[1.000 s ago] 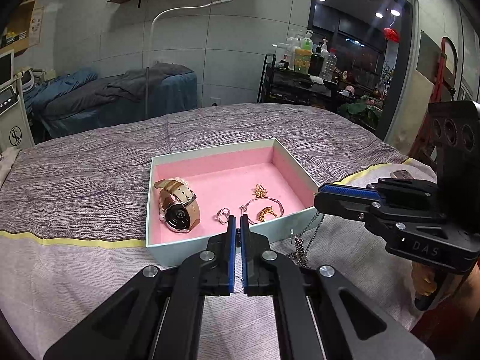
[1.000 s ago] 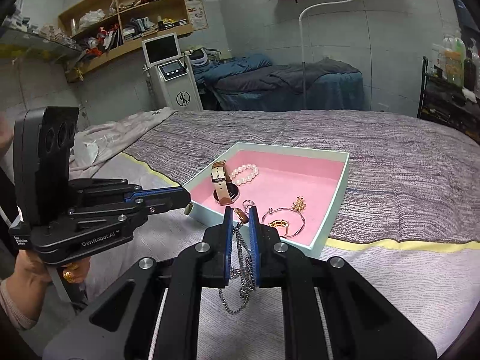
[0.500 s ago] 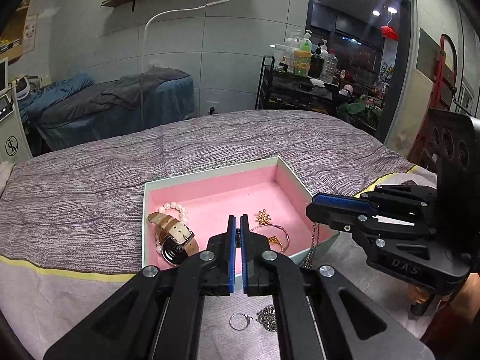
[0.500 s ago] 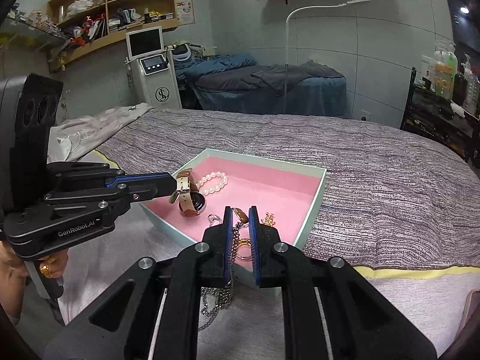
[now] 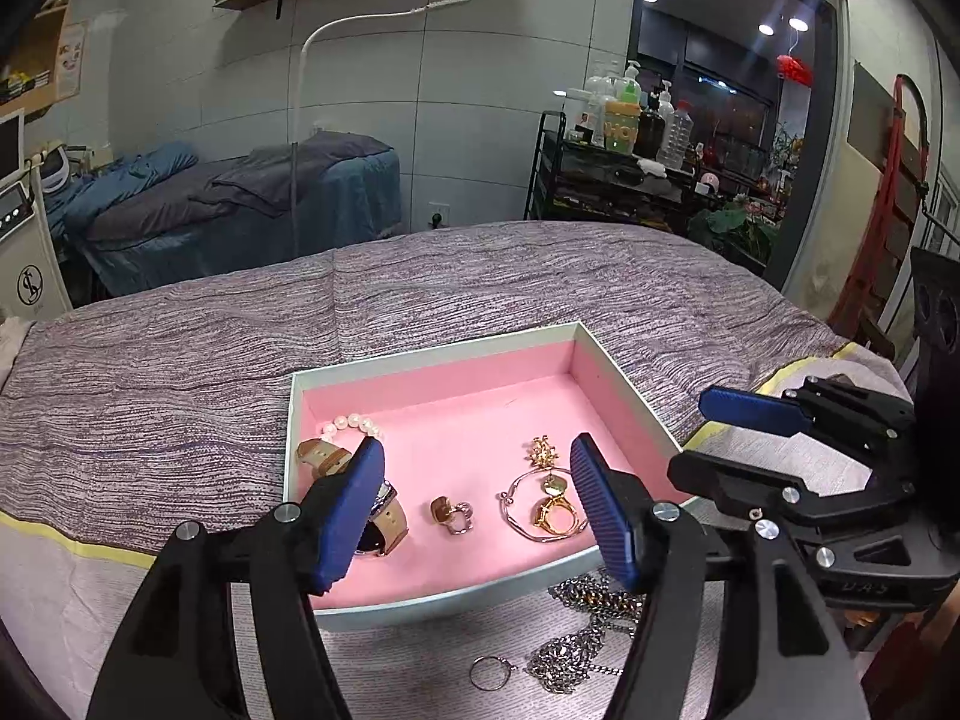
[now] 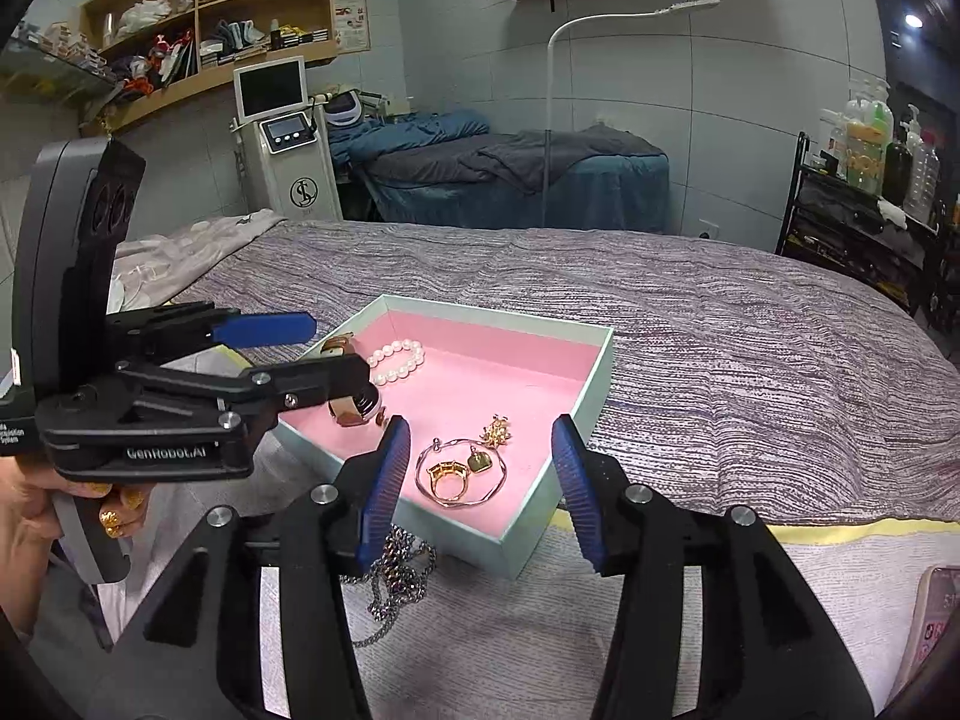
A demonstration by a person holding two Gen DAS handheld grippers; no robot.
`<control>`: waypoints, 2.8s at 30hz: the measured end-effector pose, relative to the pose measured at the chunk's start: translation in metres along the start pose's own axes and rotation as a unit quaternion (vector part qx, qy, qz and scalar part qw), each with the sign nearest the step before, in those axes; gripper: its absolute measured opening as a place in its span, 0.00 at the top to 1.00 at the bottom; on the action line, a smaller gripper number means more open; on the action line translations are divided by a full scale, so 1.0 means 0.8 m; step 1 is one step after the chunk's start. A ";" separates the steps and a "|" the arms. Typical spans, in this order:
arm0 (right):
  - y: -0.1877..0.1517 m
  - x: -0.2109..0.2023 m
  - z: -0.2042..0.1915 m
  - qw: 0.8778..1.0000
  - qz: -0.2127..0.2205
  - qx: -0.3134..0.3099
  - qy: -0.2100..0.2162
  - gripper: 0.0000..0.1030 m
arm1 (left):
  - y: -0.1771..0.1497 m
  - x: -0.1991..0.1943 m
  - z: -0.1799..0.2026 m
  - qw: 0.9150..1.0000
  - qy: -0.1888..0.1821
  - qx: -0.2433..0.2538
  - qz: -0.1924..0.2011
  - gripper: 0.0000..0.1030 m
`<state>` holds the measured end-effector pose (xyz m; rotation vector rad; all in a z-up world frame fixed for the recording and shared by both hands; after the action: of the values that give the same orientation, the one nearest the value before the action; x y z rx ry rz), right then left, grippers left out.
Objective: Organize jewelry
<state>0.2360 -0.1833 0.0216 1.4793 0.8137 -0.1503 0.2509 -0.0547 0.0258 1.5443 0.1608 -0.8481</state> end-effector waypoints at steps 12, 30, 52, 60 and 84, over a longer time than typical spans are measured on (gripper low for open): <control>-0.062 -0.014 -0.039 0.992 -0.097 -0.033 0.070 0.52 | -0.049 -0.053 -0.049 0.998 0.027 -0.063 -0.008 0.26; -0.085 0.062 -0.071 0.978 -0.176 -0.107 0.041 0.60 | -0.136 -0.066 -0.018 0.997 0.012 0.002 -0.071 0.25; -0.012 -0.063 -0.064 0.989 -0.048 -0.033 0.137 0.92 | -0.098 -0.012 0.099 0.990 -0.097 0.076 -0.063 0.86; -0.001 -0.079 -0.055 0.990 -0.031 -0.027 0.133 0.92 | -0.079 -0.035 0.090 0.993 -0.083 0.074 -0.048 0.92; 0.121 -0.027 0.010 0.992 0.025 0.035 0.122 0.92 | 0.093 0.023 0.032 0.995 -0.071 0.060 -0.033 0.92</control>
<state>0.2775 -0.1860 0.1121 1.6019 0.9752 0.0410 0.2959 -0.0987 0.0765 1.5915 0.0583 -1.0324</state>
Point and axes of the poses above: each gripper's, at about its wrist camera, not at the fingertips, and x roughly the way its jaws point, z to its right, y to its top, the point moved 4 cm from there along x, roughly the way its jaws point, and after that the axes turned 3 degrees about y, right-handed, at the moved point
